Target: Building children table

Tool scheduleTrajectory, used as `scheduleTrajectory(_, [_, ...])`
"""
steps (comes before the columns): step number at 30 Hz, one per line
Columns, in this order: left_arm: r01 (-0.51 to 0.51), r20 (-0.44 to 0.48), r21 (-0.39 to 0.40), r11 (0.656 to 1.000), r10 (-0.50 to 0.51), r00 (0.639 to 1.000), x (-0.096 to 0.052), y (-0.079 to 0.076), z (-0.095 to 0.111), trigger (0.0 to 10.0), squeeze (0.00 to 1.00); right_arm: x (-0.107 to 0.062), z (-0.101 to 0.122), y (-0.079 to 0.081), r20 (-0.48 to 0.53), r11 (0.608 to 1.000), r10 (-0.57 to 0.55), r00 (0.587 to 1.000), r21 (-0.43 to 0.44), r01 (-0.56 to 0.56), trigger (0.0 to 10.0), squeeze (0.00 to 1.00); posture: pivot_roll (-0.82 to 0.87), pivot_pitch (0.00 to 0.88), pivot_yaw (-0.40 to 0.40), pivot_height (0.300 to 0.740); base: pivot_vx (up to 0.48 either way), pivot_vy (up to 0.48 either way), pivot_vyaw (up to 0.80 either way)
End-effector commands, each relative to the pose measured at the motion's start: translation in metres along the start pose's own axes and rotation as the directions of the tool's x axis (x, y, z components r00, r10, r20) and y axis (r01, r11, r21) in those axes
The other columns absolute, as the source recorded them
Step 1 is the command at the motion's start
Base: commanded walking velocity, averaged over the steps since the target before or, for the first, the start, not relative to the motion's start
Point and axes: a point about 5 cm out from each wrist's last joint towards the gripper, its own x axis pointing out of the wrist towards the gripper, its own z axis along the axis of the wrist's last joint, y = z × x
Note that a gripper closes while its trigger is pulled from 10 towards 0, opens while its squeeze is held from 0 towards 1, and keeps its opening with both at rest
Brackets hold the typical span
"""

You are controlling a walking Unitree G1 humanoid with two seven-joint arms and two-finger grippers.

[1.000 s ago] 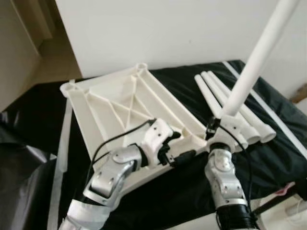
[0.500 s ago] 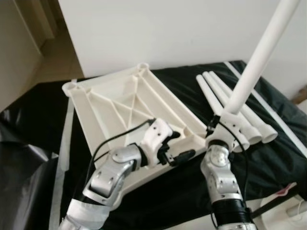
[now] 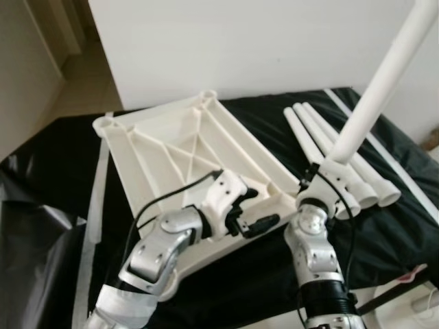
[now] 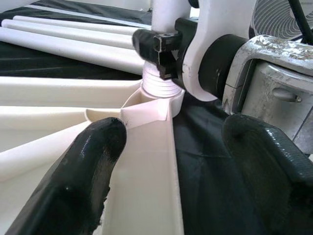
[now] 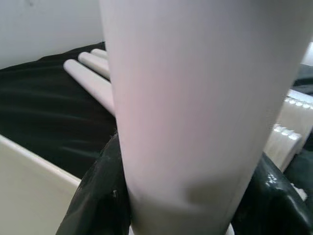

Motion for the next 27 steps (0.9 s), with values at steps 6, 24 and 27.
scheduleTrajectory(6, [-0.028,0.007,0.001,1.000,0.028,1.000,0.000,0.000,0.003,10.0,0.00,-0.001,-0.026,-0.016,-0.135,0.993,-0.119,0.984,-0.011,0.118,10.0,0.00,-0.06,0.000,0.013,0.740,0.000,0.000,0.00])
scheduleTrajectory(24, [0.006,0.033,-0.008,1.000,-0.006,0.999,0.011,-0.007,0.009,10.0,0.00,0.042,0.010,-0.045,0.096,0.886,0.459,0.883,-0.129,-0.446,10.0,0.00,-0.08,0.000,0.018,0.740,0.000,0.000,0.00])
scheduleTrajectory(27, [0.012,0.039,-0.004,1.000,-0.012,0.999,0.014,-0.008,0.011,10.0,0.00,0.050,0.014,-0.051,0.084,0.841,0.539,0.838,-0.115,-0.529,10.0,0.00,-0.08,0.003,0.015,0.740,0.000,0.000,0.00])
